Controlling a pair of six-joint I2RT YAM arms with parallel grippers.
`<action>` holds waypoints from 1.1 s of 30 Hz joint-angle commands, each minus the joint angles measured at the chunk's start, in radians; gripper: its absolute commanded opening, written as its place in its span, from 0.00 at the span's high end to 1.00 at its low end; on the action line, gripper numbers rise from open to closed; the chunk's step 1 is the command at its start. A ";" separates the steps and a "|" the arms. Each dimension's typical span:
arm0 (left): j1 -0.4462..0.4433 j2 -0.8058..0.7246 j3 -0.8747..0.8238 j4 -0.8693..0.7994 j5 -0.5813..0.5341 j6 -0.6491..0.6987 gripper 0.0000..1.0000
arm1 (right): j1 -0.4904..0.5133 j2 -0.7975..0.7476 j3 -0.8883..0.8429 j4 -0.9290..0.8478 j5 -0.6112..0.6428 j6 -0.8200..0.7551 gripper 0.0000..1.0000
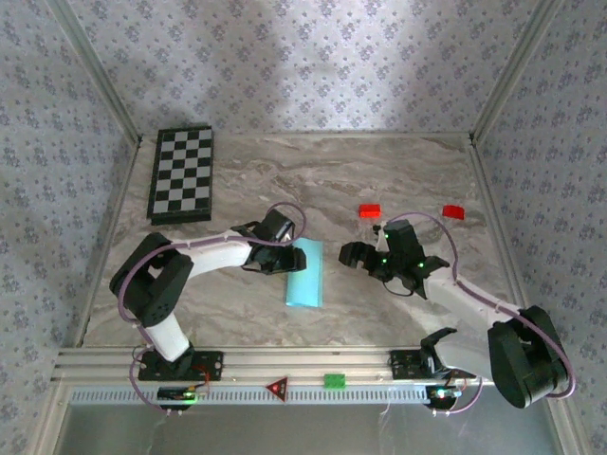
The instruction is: Fold a paper plane with a square sheet of paper (pick it up from the middle)
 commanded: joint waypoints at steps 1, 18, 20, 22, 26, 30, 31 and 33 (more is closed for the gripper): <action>-0.014 0.039 0.021 -0.030 -0.047 -0.017 0.42 | 0.008 0.016 0.015 0.014 -0.019 0.009 0.10; -0.073 0.145 0.094 -0.122 -0.161 -0.036 0.41 | 0.015 0.026 0.026 0.001 -0.009 0.009 0.10; -0.084 0.153 0.100 -0.128 -0.180 -0.023 0.41 | 0.017 0.027 0.030 -0.002 -0.011 0.010 0.10; -0.085 0.164 0.104 -0.126 -0.169 -0.007 0.41 | 0.017 0.029 0.035 -0.010 -0.011 0.006 0.09; -0.084 0.170 0.106 -0.119 -0.163 0.020 0.41 | 0.016 0.030 0.037 -0.012 -0.010 0.002 0.09; -0.084 0.171 0.115 -0.125 -0.165 0.031 0.41 | 0.018 0.038 0.039 -0.010 -0.012 0.003 0.09; -0.084 0.174 0.118 -0.126 -0.165 0.032 0.41 | 0.019 0.040 0.039 -0.008 -0.013 0.004 0.09; -0.085 0.178 0.122 -0.123 -0.158 0.035 0.41 | 0.020 0.044 0.039 -0.008 -0.015 0.003 0.09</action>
